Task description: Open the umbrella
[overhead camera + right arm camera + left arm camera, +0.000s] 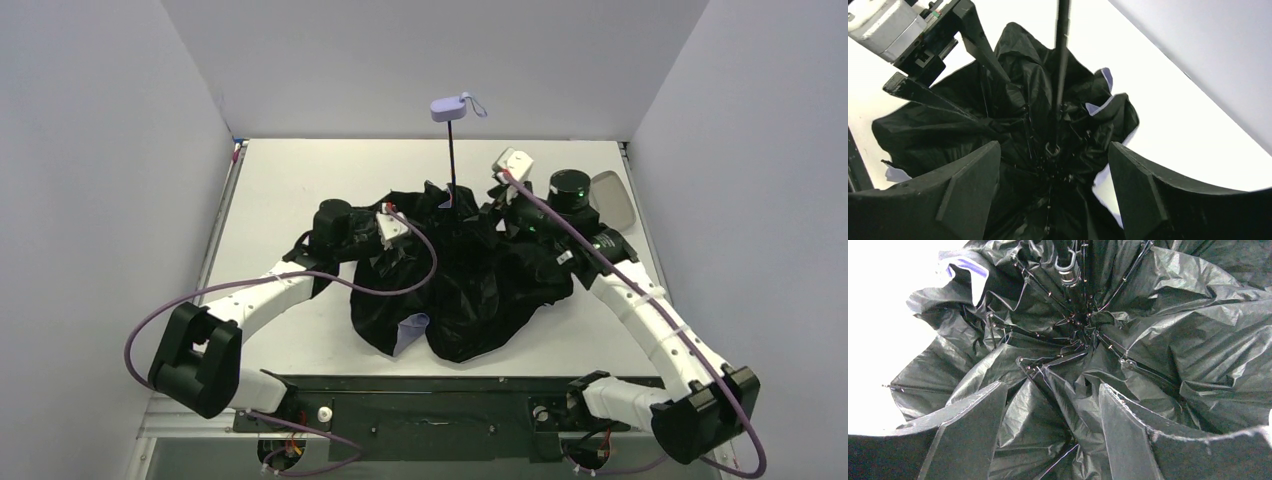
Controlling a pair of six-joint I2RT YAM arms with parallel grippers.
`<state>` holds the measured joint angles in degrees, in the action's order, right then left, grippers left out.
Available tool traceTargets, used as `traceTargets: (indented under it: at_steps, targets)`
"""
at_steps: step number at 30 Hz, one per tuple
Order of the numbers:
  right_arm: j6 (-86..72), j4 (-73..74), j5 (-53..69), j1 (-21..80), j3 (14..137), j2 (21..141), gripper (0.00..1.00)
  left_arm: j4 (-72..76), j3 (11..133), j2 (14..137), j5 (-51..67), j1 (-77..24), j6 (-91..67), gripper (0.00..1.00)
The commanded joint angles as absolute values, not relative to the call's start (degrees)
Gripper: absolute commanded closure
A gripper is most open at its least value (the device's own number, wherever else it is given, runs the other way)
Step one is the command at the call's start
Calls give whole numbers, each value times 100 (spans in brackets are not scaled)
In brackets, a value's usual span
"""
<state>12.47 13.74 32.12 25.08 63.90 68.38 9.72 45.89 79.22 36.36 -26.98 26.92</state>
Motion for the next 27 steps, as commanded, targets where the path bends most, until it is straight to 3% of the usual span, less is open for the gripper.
traceTargets:
  at_steps: [1,4,5,7,9,11,18,27]
  targets:
    - [398,1723,3070,2012,6186,6295,29,1250,4805,7970,3273,-2699,1885,36]
    - [-231,1737,3008,1680,6109,6246,43,1276,4889,7998,2930,-2666,926,37]
    - [-651,1744,3024,1545,6113,6338,55,1235,4982,8016,2780,-2631,691,38]
    - [-1186,1797,3189,1427,6136,6595,67,1135,5204,8119,2707,-2537,-148,42]
    - [-1532,1862,3440,1401,6172,6870,75,937,5471,8276,2719,-2498,-948,46]
    - [-1756,1829,3656,1423,6187,7118,79,875,5656,8436,2650,-2526,-1699,45]
    - [-2304,1850,3714,1528,6416,8057,88,569,5958,8693,1756,-2864,-3510,43]
    - [-1722,2271,2757,1958,6791,8347,80,327,6187,9109,1384,-3112,-3563,44]
